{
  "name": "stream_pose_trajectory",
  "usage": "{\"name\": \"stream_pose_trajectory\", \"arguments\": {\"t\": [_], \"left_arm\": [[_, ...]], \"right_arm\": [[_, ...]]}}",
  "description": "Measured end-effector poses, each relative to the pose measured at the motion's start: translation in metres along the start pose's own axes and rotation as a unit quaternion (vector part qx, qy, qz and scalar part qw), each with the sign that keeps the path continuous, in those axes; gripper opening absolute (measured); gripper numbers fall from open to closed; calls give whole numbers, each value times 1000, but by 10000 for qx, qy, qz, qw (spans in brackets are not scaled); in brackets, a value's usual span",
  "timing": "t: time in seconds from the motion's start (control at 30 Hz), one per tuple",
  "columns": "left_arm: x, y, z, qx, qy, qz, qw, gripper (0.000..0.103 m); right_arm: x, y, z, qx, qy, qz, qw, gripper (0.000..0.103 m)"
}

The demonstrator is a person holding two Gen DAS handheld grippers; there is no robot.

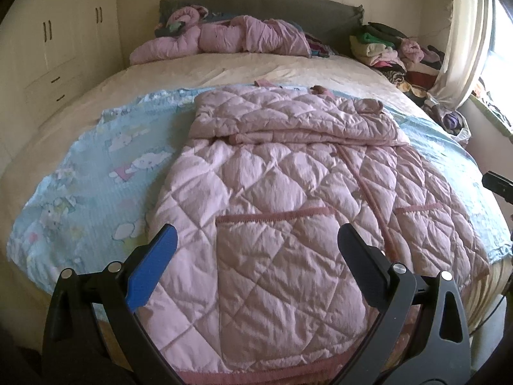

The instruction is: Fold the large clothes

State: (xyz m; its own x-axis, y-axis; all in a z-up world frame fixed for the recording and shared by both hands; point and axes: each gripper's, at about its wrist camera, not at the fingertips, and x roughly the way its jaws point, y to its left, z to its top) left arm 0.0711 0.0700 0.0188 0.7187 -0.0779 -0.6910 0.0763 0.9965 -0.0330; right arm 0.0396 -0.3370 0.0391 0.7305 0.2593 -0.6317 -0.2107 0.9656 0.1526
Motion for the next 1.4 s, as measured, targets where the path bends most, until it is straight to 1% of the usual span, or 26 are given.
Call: {"name": "stream_pose_trajectory", "arguments": {"t": [0.37,0.47,0.67,0.83,0.9,0.93,1.0,1.07,1.17,1.23,1.3,1.33,1.4], "left_arm": [[6,20,-22,-159,254,47,9995,94],[7,32,-27,-261,327,121,9991,94],[13,68,-41,-672,521,273,9960,93],[21,99,-57,-1095,813,122,9906,93],[24,106,-62,-1235,871,-27,9885,93],[24,110,-65,-1339,878,-197,9869,93],[24,114,-67,-1454,924,-363,9844,93],[26,113,-70,-1462,1032,-434,9829,93],[30,109,-73,-1336,1225,-551,9819,93],[35,107,-76,-1248,1419,-575,9803,92],[36,103,-77,-1127,1511,-590,9803,92],[38,101,-78,-1057,1566,-583,9803,91],[44,99,-78,-960,1744,-629,9780,85]], "right_arm": [[8,-11,-26,27,344,-92,9994,96],[9,-16,-30,57,409,-134,9991,96],[10,-25,-38,130,528,-224,9983,96],[12,-30,-42,205,594,-240,9977,96],[12,-30,-42,214,605,-242,9976,96],[13,-31,-42,218,609,-232,9976,96],[13,-30,-42,223,616,-222,9976,96],[14,-30,-42,228,625,-208,9976,96],[14,-30,-42,238,629,-209,9975,96],[15,-31,-43,287,648,-196,9973,96],[16,-33,-44,343,651,-176,9971,96],[17,-33,-44,359,660,-167,9970,96],[17,-34,-45,370,676,-149,9969,96]]}}
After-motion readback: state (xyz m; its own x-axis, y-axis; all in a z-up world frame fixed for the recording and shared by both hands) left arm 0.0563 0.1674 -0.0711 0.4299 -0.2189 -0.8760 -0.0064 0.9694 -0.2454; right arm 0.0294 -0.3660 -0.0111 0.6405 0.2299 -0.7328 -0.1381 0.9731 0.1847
